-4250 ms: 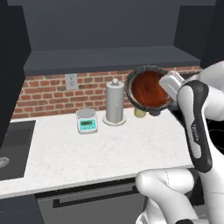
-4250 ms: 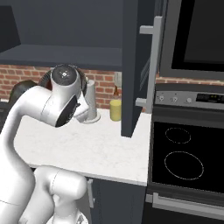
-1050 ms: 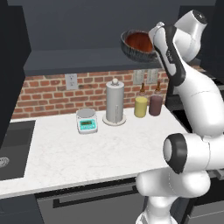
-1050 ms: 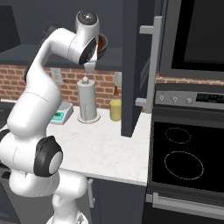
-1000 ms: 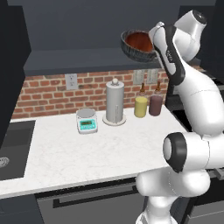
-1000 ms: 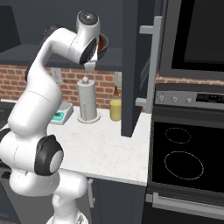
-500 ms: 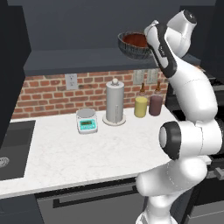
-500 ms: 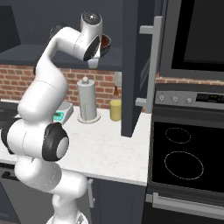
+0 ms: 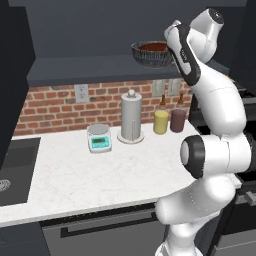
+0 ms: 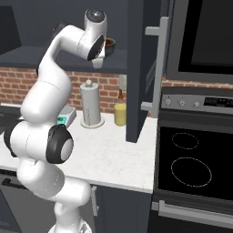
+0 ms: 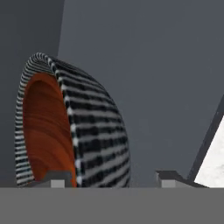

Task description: Pick up the bowls on the counter and stack them on top of one another in the open cabinet. Place the smaller bowl on top of the larger bowl.

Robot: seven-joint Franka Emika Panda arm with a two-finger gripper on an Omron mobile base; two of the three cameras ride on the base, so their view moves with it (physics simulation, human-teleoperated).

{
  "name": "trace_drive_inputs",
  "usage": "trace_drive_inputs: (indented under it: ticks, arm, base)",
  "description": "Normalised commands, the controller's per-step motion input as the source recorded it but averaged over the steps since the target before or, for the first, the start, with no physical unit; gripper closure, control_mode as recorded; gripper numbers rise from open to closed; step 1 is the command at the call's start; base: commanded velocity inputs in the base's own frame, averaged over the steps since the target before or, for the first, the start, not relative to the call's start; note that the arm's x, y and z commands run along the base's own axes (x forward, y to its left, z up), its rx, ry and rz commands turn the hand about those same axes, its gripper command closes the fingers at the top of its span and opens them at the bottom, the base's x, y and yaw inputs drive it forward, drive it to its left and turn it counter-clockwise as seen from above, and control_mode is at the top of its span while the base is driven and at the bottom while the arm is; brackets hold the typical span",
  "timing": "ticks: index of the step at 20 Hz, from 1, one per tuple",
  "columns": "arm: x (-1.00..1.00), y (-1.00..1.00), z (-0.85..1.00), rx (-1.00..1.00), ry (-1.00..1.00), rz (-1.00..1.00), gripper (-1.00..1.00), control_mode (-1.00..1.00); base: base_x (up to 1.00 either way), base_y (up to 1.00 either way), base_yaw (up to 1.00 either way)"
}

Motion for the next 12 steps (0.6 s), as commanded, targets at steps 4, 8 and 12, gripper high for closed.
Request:
trace_drive_inputs:
  ticks: [4, 8, 12]
  arm:
    - [-0.92, 0.00, -0.24, 0.00, -0.20, 0.00, -1.00, -1.00]
    - [-1.00, -0.01, -0.44, 0.00, -0.35, 0.00, -1.00, -1.00]
    - [-1.00, -0.02, -0.69, 0.00, -0.43, 0.00, -1.00, -1.00]
  base:
    - [0.00, 0.00, 0.00]
    - [0.00, 0.00, 0.00]
    - [0.00, 0.00, 0.00]
